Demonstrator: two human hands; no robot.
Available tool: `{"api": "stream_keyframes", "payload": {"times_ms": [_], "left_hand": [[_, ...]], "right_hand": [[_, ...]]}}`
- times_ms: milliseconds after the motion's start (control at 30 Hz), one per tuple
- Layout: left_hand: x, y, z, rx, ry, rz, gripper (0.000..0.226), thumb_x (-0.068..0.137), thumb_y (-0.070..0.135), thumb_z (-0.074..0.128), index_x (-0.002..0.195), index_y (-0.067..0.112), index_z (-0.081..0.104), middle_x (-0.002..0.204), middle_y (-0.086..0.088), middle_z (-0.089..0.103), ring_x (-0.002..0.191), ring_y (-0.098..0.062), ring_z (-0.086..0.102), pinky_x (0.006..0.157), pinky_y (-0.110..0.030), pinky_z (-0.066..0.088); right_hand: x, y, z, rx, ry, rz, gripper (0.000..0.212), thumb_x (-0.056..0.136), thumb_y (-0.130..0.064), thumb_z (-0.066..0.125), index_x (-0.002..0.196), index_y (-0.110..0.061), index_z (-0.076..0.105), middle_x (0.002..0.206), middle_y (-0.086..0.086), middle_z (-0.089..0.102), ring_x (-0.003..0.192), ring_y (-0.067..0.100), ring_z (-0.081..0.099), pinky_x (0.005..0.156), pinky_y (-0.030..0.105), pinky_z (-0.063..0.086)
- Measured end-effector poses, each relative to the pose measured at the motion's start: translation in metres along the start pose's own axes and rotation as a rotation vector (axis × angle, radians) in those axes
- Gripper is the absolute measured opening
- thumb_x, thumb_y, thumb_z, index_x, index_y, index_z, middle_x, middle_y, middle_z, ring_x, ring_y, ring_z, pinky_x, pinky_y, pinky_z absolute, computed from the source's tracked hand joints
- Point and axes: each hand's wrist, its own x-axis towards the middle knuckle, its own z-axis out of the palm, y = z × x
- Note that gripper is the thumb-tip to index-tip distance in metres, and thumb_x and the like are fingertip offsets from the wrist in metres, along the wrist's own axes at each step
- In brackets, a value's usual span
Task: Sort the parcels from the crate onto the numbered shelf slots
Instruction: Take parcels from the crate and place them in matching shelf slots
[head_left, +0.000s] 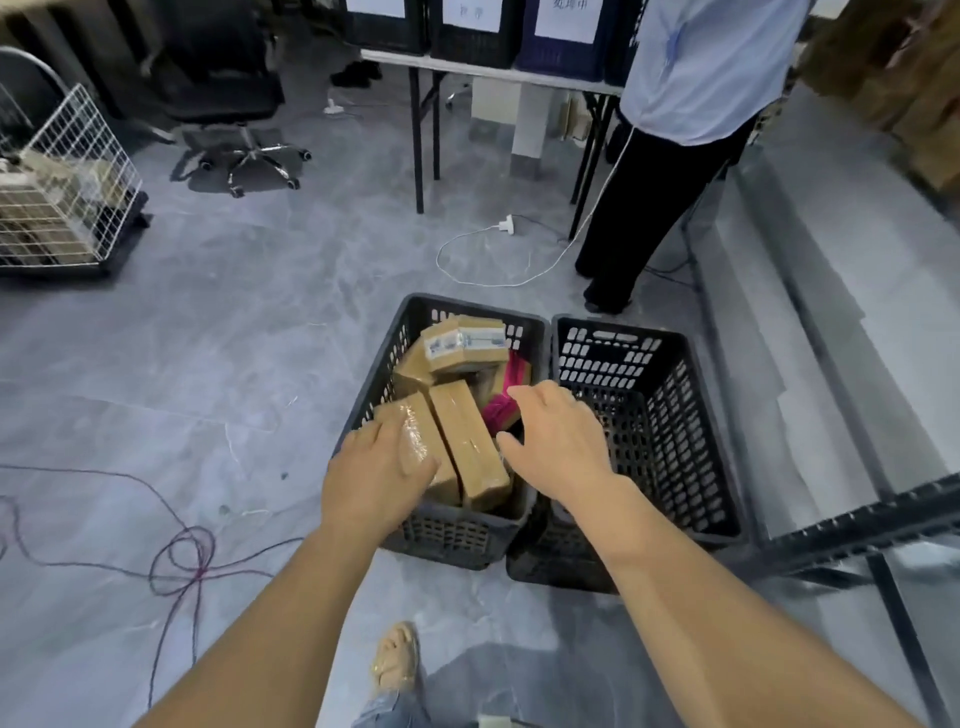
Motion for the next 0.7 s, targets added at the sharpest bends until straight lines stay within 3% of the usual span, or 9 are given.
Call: {"api": "stream_keyframes", "payload": {"times_ms": [367,500,700], "left_hand": [[0.105,-0.052,0.043,0.032,-0.239,-0.043,0.066,0.090,0.051,0.051,0.145,0.021,0.030,0.142,-0.004,0.041,0.129,-0.024,0.037,0.093,-0.038,0.042],[0.122,-0.067,0.082,-0.017,-0.316,-0.139,0.073,0.088,0.053,0.054,0.148,0.021,0.026,0.140,-0.005,0.043,0.127,-0.023,0.040,0.094,-0.035,0.041],[0.149,-0.094,0.140,-0.200,-0.387,-0.372,0.067,0.085,0.044,0.059,0.140,0.020,0.030,0.130,-0.010,0.050,0.116,-0.028,0.049,0.092,-0.041,0.045]], "right_hand": [[0.091,-0.003,0.068,0.067,-0.163,0.153,0.042,0.095,-0.033,0.048,0.133,-0.015,0.047,0.126,0.008,0.051,0.117,0.025,0.049,0.092,0.037,0.044],[0.110,0.009,0.115,0.114,-0.256,0.153,0.039,0.095,-0.031,0.049,0.130,-0.013,0.049,0.121,0.008,0.052,0.112,0.026,0.050,0.086,0.037,0.046],[0.141,0.019,0.194,0.269,-0.500,0.160,0.039,0.096,-0.025,0.049,0.131,-0.008,0.046,0.127,0.011,0.047,0.117,0.031,0.047,0.089,0.039,0.047]]}}
